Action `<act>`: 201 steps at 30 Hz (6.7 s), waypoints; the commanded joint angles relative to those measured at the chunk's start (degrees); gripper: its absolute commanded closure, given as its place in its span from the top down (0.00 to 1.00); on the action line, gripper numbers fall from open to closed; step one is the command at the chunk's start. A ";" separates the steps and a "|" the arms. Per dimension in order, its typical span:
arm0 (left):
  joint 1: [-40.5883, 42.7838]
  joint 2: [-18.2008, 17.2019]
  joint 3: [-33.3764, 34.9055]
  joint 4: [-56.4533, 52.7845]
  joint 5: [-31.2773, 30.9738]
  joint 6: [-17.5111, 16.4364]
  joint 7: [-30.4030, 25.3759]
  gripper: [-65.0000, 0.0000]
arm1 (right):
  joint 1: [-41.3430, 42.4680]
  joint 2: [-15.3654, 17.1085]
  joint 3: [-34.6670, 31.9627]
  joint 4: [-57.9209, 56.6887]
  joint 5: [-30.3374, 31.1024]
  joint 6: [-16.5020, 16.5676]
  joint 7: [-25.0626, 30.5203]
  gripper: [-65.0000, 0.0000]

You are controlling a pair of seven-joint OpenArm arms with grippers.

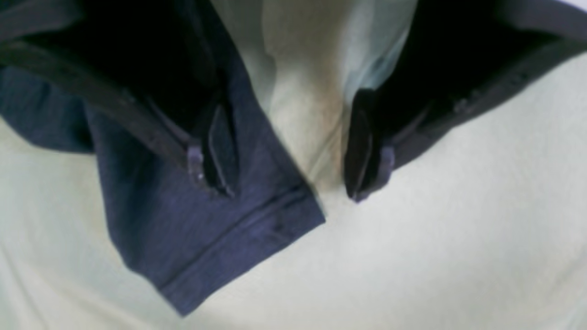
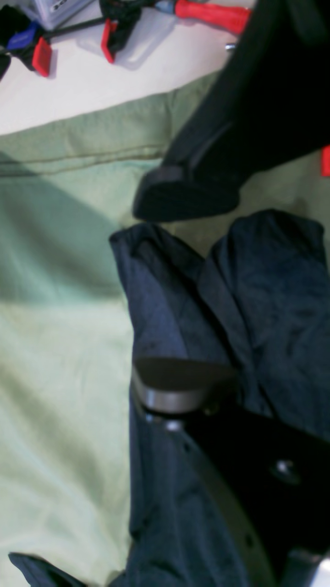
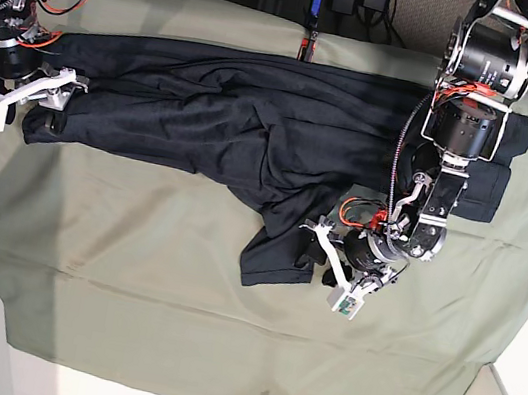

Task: Fold the T-shirt properly
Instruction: 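Grasp the sleeve with the left gripper and fold it onto the body, then move the left gripper to the shirt's end and grasp it, then hold both ends of the navy strip with both grippers, adjusting grip, then carry the left gripper's end across the strip toward the right gripper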

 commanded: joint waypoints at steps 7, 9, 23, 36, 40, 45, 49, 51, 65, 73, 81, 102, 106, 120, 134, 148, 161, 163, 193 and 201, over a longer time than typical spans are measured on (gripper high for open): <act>-1.38 2.23 -0.09 0.39 0.00 -3.80 -1.05 0.09 | 0.42 0.44 0.24 1.07 0.66 0.04 1.22 0.69; -1.60 2.16 -0.11 0.63 0.04 -4.55 -0.76 0.00 | 0.44 0.44 0.24 1.07 0.63 0.04 1.25 0.69; 7.26 -19.10 -4.22 36.39 -22.99 -7.98 25.20 0.00 | 0.46 0.44 0.24 1.07 0.44 0.04 2.36 0.69; 37.88 -25.09 -35.60 64.92 -31.04 -8.02 31.08 0.00 | 1.01 0.46 0.24 -2.29 -0.20 0.04 6.32 0.69; 44.13 -25.07 -44.78 69.18 -33.31 -8.07 31.74 0.00 | 2.84 0.44 0.24 -5.38 -0.17 0.09 6.27 0.69; 48.76 -23.71 -51.69 70.27 -39.17 -11.26 32.89 0.00 | 5.27 0.44 0.24 -8.66 0.48 0.09 6.27 0.69; 50.42 -19.89 -52.50 70.01 -41.66 -13.18 33.57 0.00 | 5.99 0.44 0.22 -8.90 1.44 1.38 6.25 0.69; 50.51 -17.70 -52.50 69.35 -42.42 -13.57 33.53 0.00 | 6.12 0.44 0.22 -8.90 2.97 2.93 6.23 0.68; 49.35 -14.32 -51.34 50.18 -44.33 -14.29 24.48 0.19 | 6.21 0.28 0.22 -8.87 8.41 9.73 5.79 0.00; 43.54 -14.32 -39.87 37.31 -44.17 -14.29 24.48 0.58 | 6.19 0.26 0.22 -8.87 8.61 9.73 5.79 0.00; 41.59 -14.67 -45.33 37.13 -46.34 -14.29 25.38 0.58 | 6.29 0.28 0.22 -8.87 8.59 9.75 5.77 0.00; 40.98 -18.78 -49.59 15.98 -52.04 -14.29 28.41 0.68 | 6.29 0.28 0.22 -8.87 9.66 11.21 5.31 0.00; 40.98 -16.70 -49.46 15.65 -54.16 -14.29 28.92 0.68 | 6.32 0.28 0.22 -8.90 9.99 11.21 5.33 0.00; 39.82 -13.66 -41.24 15.74 -57.00 -14.29 28.89 0.68 | 6.32 0.26 0.22 -8.90 10.12 11.19 5.31 0.00; 37.64 -13.70 -33.75 17.29 -45.42 -14.29 26.95 0.00 | 6.32 -0.02 0.22 -8.90 10.49 11.19 5.33 0.00; 29.11 -13.70 -41.99 20.35 -17.97 -14.29 11.19 0.00 | 6.34 -0.02 0.22 -8.90 10.54 11.19 5.40 0.00; 26.67 -20.17 -41.51 22.56 -14.80 -14.29 12.20 0.00 | 6.25 -0.02 0.22 -8.90 10.51 11.19 5.33 0.00; 28.94 -19.06 -41.05 26.77 -19.39 -14.29 14.82 0.00 | 6.19 -0.02 0.22 -8.90 10.51 11.19 5.33 0.00; 34.95 -8.90 -8.17 53.68 -16.02 -13.11 15.98 0.63 | 6.25 0.44 8.00 -8.85 21.84 13.14 -3.32 0.70; 34.80 -7.39 -8.17 54.64 -25.68 -14.29 17.33 0.63 | 2.38 0.26 3.23 -9.22 21.22 13.14 -4.09 0.70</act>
